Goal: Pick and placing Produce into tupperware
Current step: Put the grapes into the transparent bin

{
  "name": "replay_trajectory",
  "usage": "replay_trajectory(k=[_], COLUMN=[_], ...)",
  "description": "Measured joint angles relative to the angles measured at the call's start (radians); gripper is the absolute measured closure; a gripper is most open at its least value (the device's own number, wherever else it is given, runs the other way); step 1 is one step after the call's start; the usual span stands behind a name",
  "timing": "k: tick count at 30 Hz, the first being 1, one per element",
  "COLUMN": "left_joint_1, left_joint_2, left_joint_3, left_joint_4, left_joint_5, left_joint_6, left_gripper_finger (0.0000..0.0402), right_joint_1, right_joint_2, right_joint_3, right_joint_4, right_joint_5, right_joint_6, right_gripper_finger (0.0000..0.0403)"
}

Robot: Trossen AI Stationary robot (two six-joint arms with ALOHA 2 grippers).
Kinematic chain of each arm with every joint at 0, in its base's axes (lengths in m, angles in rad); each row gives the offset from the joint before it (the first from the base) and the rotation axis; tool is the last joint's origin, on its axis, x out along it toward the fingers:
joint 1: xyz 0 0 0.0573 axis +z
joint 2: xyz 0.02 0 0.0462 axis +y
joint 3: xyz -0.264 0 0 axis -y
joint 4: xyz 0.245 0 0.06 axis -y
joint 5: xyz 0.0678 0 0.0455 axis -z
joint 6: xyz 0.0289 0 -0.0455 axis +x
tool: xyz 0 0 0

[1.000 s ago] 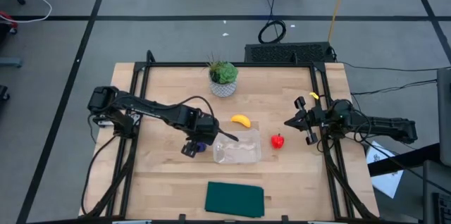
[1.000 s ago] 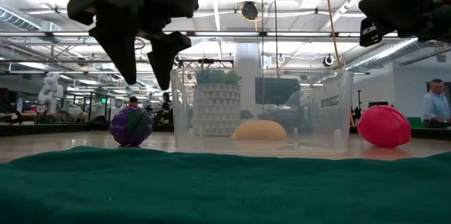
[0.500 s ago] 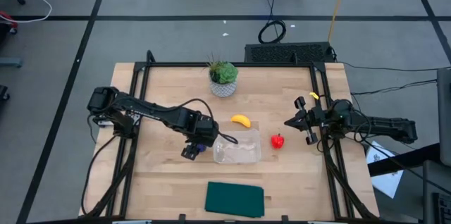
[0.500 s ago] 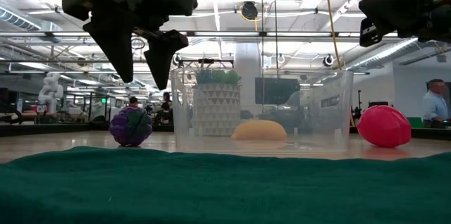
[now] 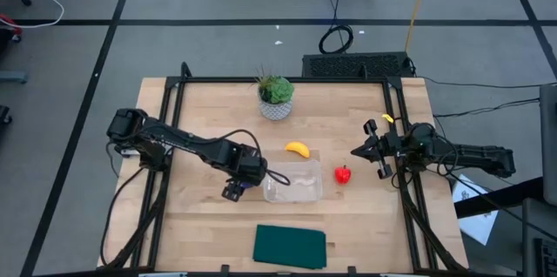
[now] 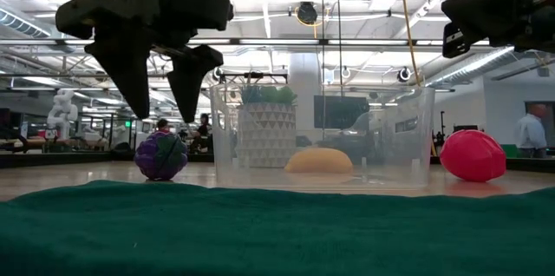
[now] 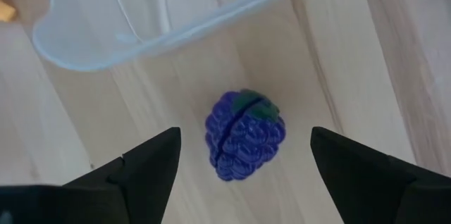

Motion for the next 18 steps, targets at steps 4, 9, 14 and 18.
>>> replay_trajectory(k=[4,9,14,18], left_joint_1=[-0.001,-0.001,-0.001,-0.001], left_joint_2=[0.000,0.000,0.000,0.000], left_joint_3=[-0.001,-0.001,-0.001,-0.001], left_joint_4=[0.020,0.024,0.026,0.026], left_joint_5=[-0.017,-0.017,-0.014,-0.005], left_joint_6=[0.023,0.029,0.010,-0.027], left_gripper_finger=[0.0080,0.0080,0.0080,0.0080], right_joint_1=[0.000,0.000,0.000,0.000], right_joint_2=[0.000,0.000,0.000,0.000], right_joint_3=[0.000,0.000,0.000,0.000], right_joint_4=[0.000,0.000,0.000,0.000], right_joint_5=[0.000,0.000,0.000,0.000], right_joint_6=[0.000,0.000,0.000,0.000], right_gripper_finger=[0.0403,0.0403,0.0403,0.0403])
